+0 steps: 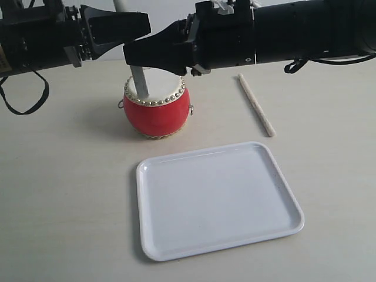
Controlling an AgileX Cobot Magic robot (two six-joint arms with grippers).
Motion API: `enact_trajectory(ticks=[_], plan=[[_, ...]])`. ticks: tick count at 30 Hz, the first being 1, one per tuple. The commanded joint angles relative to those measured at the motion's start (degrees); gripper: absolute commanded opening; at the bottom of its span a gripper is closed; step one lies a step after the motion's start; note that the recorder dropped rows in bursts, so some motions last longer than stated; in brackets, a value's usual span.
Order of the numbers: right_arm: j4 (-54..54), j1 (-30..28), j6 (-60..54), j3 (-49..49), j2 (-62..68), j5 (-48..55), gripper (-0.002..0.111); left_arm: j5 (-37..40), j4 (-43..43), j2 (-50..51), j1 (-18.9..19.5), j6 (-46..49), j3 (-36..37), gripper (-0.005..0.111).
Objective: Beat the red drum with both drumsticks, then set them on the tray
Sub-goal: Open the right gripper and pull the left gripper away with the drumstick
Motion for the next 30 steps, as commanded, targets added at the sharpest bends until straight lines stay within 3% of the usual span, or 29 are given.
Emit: enact_trajectory(ticks=[1,12,19,22,24,29,30], plan=[[0.8,0.0,-0.1,-0.8,-0.5,0.5,0.046,0.6,1.9,-0.8,1.0,-0.1,-0.2,0.000],[-10.1,0.0,4.9,-0.8,-5.8,-14.4,0.048,5.8,13.8,-4.3,5.9,-7.6,-2.4,0.000],[-28.9,0.0,20.8,-0.8,-8.7,-27.8,0.048,26.7,24.8,-5.6,5.9,-14.8,-2.8,0.000],[-54.3,-0.9,44.4,-0.8,-7.7,-38.5,0.048,35.5,30.4,-5.4,5.9,-20.7,-2.8,0.000],[-63.1,-3.3,54.0,-0.9,-5.8,-39.5,0.048,37.4,30.4,-5.4,5.9,-21.4,-2.7,0.000],[-65.5,-9.8,58.0,-2.6,1.4,-38.0,0.048,47.7,30.4,-4.9,5.7,-22.2,-2.4,0.000],[-65.5,-9.9,58.0,-3.0,2.4,-37.3,0.048,54.0,30.4,-4.9,5.7,-21.9,-1.4,0.000]])
